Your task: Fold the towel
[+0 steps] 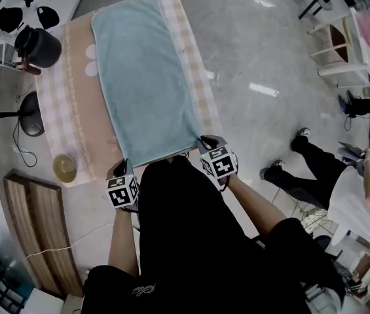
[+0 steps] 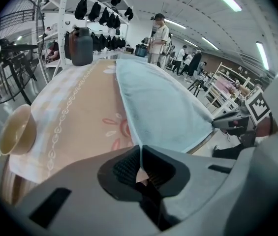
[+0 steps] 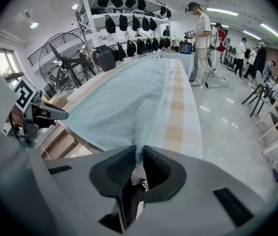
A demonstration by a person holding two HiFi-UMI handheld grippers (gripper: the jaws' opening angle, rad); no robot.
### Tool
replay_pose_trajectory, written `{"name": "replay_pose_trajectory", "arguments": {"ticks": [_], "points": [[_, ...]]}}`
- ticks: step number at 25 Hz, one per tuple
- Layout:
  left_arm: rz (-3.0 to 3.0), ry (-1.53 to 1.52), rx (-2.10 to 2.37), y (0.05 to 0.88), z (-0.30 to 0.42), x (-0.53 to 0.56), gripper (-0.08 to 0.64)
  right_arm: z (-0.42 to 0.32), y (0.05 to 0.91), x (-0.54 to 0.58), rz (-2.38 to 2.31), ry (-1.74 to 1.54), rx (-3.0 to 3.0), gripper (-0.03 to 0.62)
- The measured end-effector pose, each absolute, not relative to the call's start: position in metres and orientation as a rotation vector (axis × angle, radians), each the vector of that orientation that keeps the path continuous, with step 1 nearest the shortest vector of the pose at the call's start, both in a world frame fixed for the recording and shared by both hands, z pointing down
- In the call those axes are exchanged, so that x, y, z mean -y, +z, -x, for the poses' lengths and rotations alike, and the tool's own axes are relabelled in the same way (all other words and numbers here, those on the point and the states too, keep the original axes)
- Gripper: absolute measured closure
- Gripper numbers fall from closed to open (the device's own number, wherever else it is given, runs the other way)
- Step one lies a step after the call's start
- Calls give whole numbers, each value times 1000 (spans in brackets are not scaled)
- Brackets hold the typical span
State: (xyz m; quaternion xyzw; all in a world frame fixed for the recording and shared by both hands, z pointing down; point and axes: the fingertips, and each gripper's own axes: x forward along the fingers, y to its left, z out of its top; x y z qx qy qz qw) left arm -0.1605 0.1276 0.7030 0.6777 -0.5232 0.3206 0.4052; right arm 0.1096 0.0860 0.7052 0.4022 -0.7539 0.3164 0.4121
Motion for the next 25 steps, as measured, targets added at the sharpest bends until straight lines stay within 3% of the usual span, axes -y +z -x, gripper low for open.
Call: {"name": "replay_pose_trajectory", "arguments": {"ticks": [14,25], "points": [[-1769,800,1220,681,168,-162,540,-101,678,-129,-941,811,1920,548],[-1924,650,1197,588,182,-77,541,-85,594,-82,-1075,757,2051,554]]}}
